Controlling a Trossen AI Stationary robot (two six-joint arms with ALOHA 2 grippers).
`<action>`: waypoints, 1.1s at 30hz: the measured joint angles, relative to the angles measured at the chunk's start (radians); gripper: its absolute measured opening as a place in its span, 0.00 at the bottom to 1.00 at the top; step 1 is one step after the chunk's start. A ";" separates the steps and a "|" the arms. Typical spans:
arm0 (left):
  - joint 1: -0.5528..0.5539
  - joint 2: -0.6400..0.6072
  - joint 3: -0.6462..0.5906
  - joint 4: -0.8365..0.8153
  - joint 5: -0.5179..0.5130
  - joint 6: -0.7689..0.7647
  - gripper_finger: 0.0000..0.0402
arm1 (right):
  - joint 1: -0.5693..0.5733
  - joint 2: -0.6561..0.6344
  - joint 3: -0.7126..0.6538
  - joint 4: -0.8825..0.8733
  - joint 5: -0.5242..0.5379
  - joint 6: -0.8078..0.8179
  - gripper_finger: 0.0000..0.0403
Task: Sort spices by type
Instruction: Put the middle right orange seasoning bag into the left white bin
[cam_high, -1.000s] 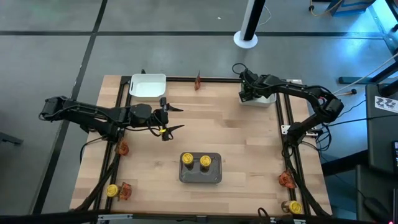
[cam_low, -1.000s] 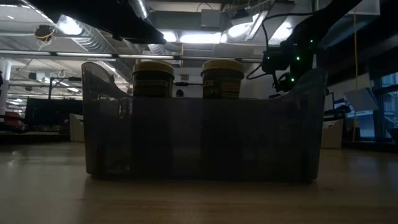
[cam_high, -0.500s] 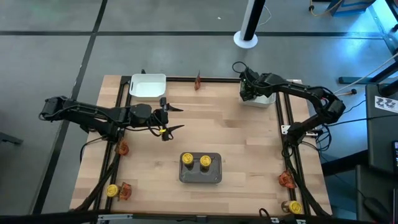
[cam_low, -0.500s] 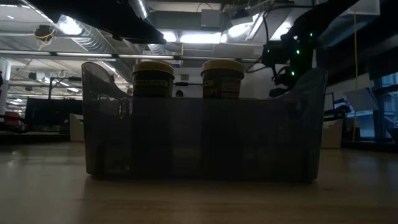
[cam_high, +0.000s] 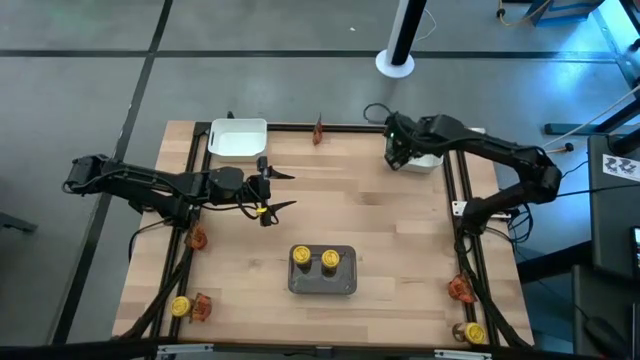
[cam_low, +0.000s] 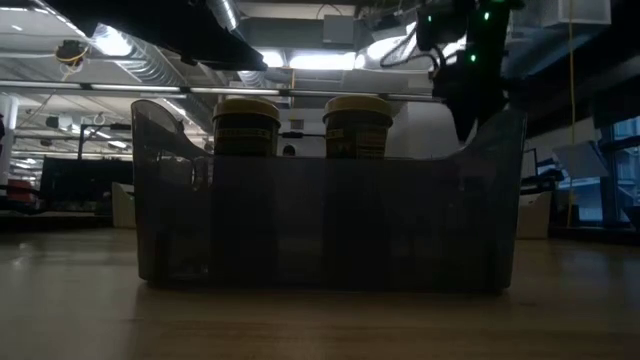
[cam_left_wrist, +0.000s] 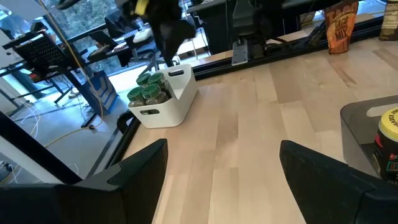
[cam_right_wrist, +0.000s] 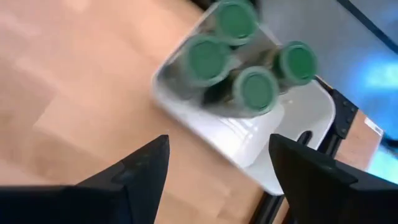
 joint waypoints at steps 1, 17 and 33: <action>0.000 0.000 0.000 0.000 0.000 0.000 0.73 | 0.032 0.000 0.006 -0.016 -0.001 0.014 0.68; 0.000 0.000 0.000 0.000 0.000 -0.003 0.73 | 0.509 0.001 0.011 -0.059 -0.117 0.254 0.68; 0.000 0.000 0.000 0.000 0.000 -0.010 0.73 | 0.812 0.002 0.011 -0.058 -0.296 0.573 0.68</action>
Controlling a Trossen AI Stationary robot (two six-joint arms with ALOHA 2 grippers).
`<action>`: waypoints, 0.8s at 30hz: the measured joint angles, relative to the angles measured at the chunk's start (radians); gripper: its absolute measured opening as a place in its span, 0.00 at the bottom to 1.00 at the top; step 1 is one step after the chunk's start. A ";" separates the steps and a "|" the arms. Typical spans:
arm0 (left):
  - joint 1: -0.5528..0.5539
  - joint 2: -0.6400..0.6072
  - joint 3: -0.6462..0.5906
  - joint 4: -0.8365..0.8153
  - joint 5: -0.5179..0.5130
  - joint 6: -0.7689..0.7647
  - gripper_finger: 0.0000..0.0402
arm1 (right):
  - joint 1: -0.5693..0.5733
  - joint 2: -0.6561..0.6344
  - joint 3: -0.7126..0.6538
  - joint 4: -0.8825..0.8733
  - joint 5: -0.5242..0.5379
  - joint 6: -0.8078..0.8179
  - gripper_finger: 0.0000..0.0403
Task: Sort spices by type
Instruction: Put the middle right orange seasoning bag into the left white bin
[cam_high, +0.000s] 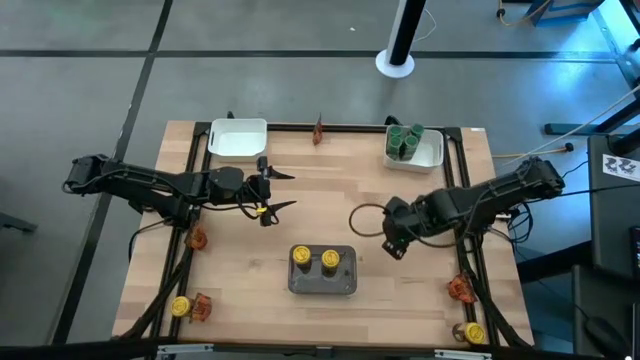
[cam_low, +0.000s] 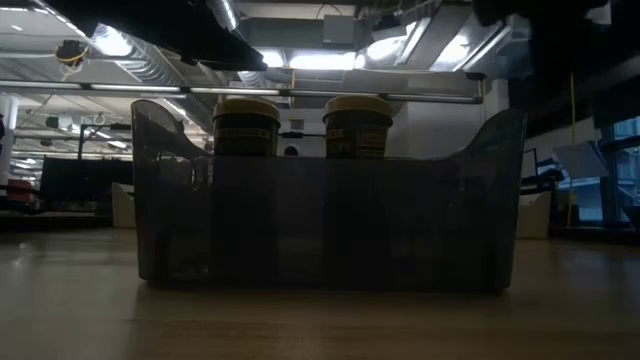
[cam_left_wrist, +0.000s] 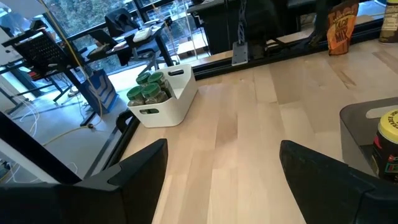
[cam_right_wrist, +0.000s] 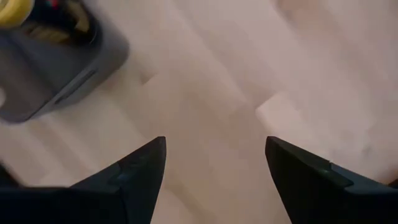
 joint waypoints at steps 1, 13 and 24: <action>0.000 0.000 0.000 0.000 0.000 0.000 0.73 | 0.016 0.000 0.000 0.000 -0.016 0.028 0.68; 0.000 0.000 0.000 0.000 0.000 -0.007 0.73 | 0.206 0.003 -0.003 -0.074 -0.148 0.434 0.68; 0.000 0.000 0.000 0.000 0.000 -0.013 0.73 | 0.338 0.003 -0.004 -0.256 -0.306 0.663 0.68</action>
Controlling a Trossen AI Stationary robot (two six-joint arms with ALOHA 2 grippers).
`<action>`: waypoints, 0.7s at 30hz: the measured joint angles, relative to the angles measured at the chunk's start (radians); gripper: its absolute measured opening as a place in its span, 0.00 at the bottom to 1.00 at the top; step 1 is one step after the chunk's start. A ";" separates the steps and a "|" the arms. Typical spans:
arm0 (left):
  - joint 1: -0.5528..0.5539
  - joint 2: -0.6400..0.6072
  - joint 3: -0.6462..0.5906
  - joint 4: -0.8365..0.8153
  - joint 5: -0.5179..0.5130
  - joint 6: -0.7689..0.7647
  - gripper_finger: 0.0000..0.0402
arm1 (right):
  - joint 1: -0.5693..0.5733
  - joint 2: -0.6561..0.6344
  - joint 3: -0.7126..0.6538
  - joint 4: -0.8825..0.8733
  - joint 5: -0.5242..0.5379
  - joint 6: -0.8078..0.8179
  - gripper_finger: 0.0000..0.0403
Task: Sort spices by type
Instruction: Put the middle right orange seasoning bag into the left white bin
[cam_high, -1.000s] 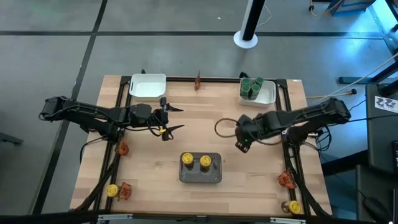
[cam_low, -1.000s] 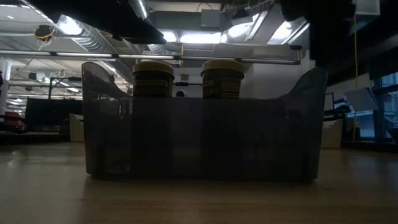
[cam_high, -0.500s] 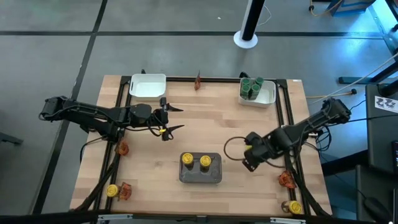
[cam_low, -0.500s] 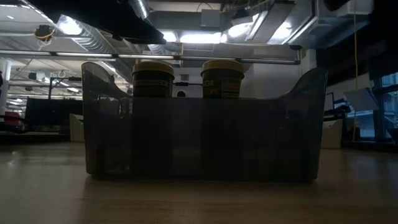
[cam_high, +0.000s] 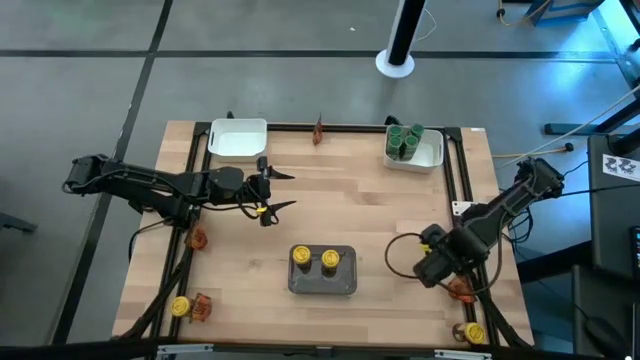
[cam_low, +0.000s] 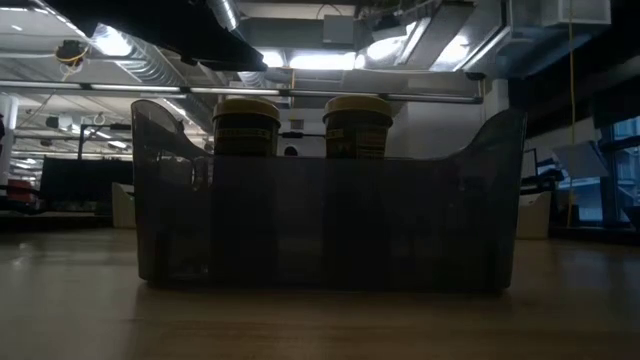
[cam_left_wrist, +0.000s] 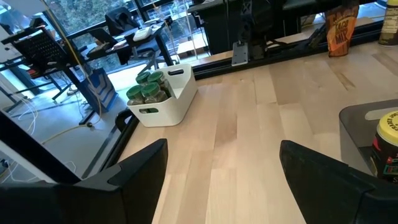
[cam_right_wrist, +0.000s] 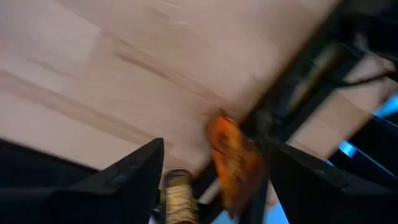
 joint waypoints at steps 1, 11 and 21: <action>0.000 0.000 0.000 0.000 0.000 0.000 0.73 | 0.011 0.000 0.000 -0.018 -0.012 0.023 0.68; 0.000 0.000 0.000 0.000 0.000 -0.003 0.73 | 0.126 0.000 0.000 -0.074 -0.093 0.225 0.68; 0.000 0.000 0.000 0.000 0.000 -0.004 0.73 | 0.248 0.000 -0.001 -0.072 -0.102 0.381 0.68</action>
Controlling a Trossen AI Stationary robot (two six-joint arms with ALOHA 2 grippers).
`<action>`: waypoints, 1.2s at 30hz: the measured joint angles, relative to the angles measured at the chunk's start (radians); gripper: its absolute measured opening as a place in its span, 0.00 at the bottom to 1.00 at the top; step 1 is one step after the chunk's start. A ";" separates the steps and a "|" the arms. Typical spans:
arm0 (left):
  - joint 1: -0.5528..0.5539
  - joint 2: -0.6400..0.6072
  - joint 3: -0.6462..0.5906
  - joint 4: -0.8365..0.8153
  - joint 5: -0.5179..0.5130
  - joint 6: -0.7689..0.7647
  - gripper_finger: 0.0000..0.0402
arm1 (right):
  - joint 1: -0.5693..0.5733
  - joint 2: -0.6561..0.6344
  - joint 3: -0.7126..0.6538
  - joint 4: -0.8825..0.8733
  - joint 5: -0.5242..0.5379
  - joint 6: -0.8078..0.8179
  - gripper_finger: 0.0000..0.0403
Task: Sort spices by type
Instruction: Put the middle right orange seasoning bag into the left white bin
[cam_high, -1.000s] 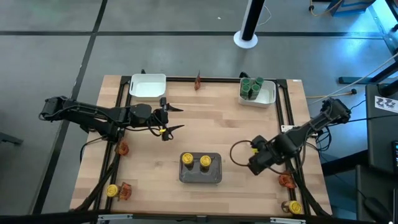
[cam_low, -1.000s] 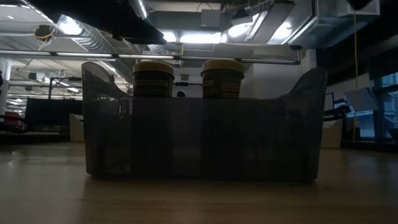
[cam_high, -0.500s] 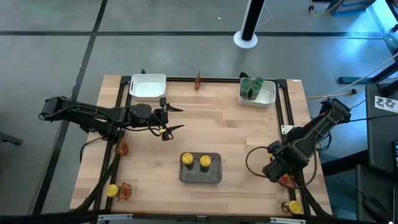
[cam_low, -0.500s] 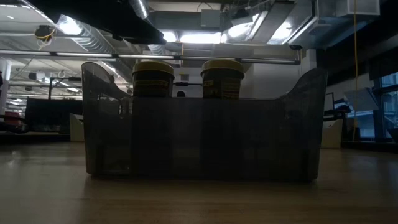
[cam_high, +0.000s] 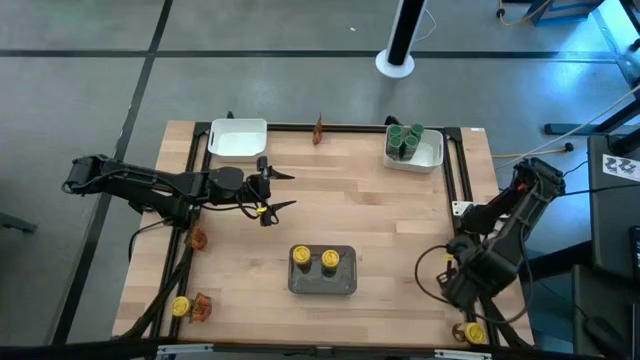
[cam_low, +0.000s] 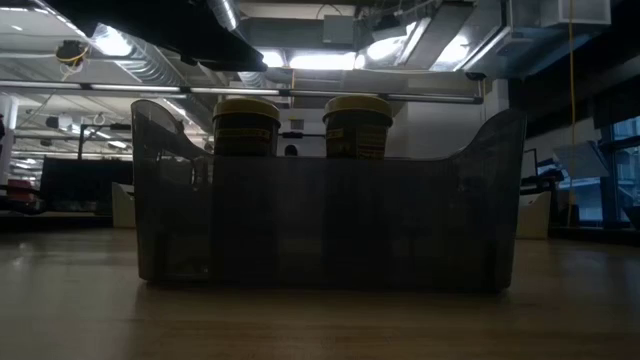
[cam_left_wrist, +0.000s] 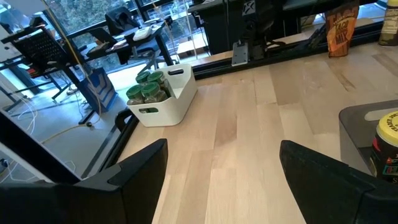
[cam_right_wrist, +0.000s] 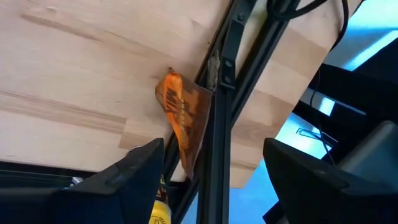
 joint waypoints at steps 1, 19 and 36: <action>0.000 0.000 0.000 0.000 0.000 0.000 0.73 | 0.009 0.000 0.000 0.002 0.000 0.012 0.68; 0.000 0.000 0.000 0.000 0.000 0.000 0.73 | 0.050 -0.001 -0.230 0.285 0.006 -0.001 0.68; 0.000 0.000 0.000 0.001 0.000 0.000 0.73 | 0.049 -0.001 -0.381 0.564 -0.002 0.002 0.67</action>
